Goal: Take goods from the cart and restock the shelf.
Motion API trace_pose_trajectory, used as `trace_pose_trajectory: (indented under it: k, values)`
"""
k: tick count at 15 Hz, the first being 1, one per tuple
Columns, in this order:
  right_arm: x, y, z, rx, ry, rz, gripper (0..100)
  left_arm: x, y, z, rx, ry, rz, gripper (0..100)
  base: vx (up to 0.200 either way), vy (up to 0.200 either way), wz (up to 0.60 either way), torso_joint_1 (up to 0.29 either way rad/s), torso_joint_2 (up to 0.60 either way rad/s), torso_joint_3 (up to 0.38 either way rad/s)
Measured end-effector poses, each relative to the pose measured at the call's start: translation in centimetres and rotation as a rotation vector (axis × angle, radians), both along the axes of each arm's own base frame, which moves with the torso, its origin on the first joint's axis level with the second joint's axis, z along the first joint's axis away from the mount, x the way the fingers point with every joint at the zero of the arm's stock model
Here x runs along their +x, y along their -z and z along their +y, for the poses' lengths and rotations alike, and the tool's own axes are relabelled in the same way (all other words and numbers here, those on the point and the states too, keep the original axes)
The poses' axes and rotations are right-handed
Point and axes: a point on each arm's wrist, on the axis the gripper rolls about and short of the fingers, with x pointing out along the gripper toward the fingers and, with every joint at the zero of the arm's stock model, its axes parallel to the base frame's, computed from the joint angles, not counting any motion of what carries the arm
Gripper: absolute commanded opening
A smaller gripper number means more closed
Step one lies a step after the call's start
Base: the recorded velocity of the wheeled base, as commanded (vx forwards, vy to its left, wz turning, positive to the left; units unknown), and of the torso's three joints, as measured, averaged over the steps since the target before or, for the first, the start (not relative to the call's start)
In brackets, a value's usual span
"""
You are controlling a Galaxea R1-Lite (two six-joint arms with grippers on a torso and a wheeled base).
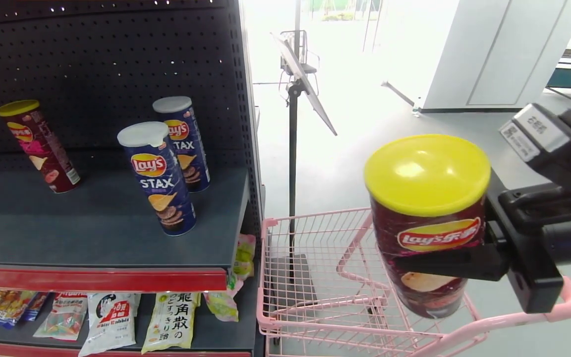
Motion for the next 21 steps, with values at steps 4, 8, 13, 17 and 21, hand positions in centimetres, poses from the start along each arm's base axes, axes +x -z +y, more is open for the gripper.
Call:
trace_pose_trajectory:
  k: [4, 8, 13, 17, 21]
  values:
    - [-1.7, 0.0, -1.3, -0.001, 0.024, -0.024, 0, 0.0, 0.0, 0.0, 0.0, 0.0, 0.0, 100, 0.0, 0.0, 0.0, 0.0, 0.0, 0.0]
    - [-2.4, -1.1, -1.9, 0.016, 0.062, -0.078, 0, 0.0, 0.0, 0.0, -0.007, 0.002, 0.0, 100, 0.0, 0.1, 0.0, 0.0, 0.0, 0.001]
    - [-3.2, -2.4, -2.4, 0.052, 0.062, -0.119, 0, 0.0, 0.0, 0.0, -0.006, 0.003, 0.001, 100, 0.0, 0.2, 0.0, 0.005, 0.0, 0.001]
    - [-3.9, -2.5, -2.3, 0.059, 0.032, -0.128, 0, 0.0, 0.0, 0.0, -0.002, 0.003, 0.0, 100, 0.0, 0.2, 0.0, 0.0, 0.0, 0.006]
    - [-4.6, -2.6, -1.8, 0.064, -0.013, -0.138, 0, 0.0, 0.0, 0.0, -0.002, 0.003, 0.001, 100, 0.0, 0.2, 0.0, 0.0, 0.0, 0.002]
